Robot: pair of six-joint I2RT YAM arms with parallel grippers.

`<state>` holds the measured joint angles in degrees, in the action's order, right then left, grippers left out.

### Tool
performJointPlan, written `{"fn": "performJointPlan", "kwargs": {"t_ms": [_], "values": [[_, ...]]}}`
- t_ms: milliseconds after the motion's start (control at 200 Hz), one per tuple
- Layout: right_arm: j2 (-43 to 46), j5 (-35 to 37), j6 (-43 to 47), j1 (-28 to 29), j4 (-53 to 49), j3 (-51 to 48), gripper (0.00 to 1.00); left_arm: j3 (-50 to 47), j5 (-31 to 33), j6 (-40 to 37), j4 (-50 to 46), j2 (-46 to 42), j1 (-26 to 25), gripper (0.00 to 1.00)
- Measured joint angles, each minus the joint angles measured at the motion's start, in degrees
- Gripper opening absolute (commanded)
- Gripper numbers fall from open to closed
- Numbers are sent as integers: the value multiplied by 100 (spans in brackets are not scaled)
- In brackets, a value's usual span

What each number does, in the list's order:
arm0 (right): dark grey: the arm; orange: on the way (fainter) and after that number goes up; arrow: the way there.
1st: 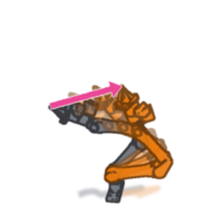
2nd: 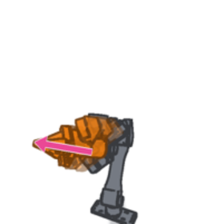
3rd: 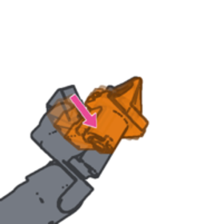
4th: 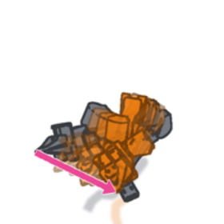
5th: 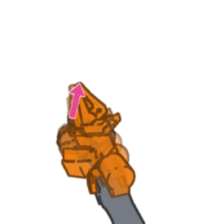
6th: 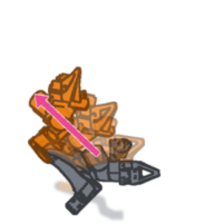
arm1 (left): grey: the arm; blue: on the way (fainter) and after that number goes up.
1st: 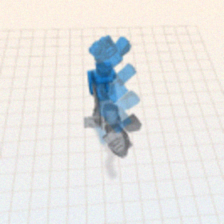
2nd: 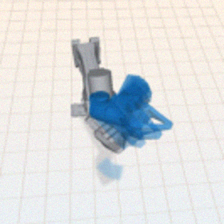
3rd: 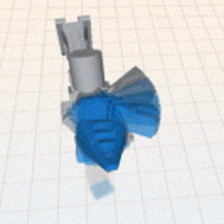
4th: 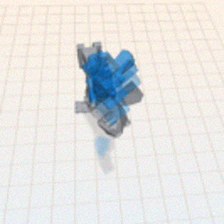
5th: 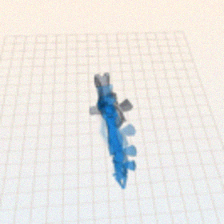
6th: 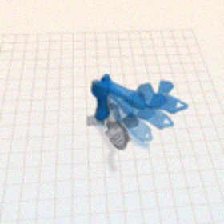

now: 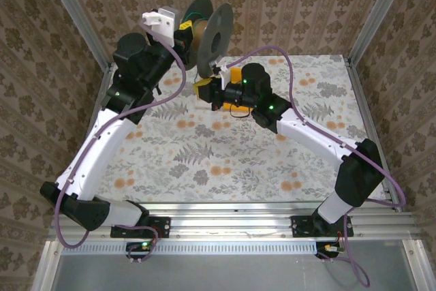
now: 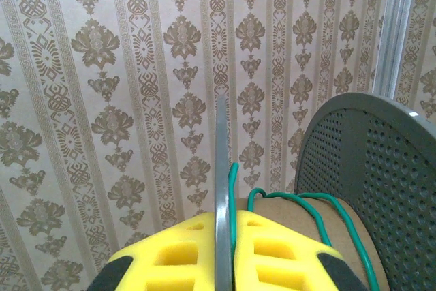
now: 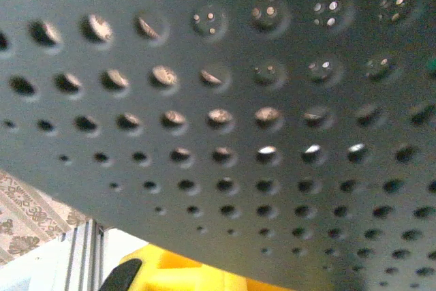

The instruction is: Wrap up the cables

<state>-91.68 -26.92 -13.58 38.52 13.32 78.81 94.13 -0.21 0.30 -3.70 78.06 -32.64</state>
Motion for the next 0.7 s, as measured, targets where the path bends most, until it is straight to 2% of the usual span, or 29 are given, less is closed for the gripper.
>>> {"fn": "performJointPlan", "kwargs": {"t_ms": [110, 175, 275, 435, 565, 700], "values": [[4, 72, 76, 4, -44, 2, 0, -17, 2, 0, 20, 0, 2, 0], [26, 140, 179, 11, -103, -4, 4, -33, 2, 0, 22, 0, 4, 0], [105, 280, 407, 37, -247, -15, 12, -35, 0, 0, 22, -2, 2, 0], [339, 492, 887, 76, -518, -61, 33, -37, 2, 4, 31, -2, 0, 0], [457, 535, 1102, 74, -658, -66, 42, -48, -52, 7, 138, -7, -7, 0], [520, 505, 1222, 48, -841, -66, 46, -179, -107, 9, 289, -35, -7, 0]]}}
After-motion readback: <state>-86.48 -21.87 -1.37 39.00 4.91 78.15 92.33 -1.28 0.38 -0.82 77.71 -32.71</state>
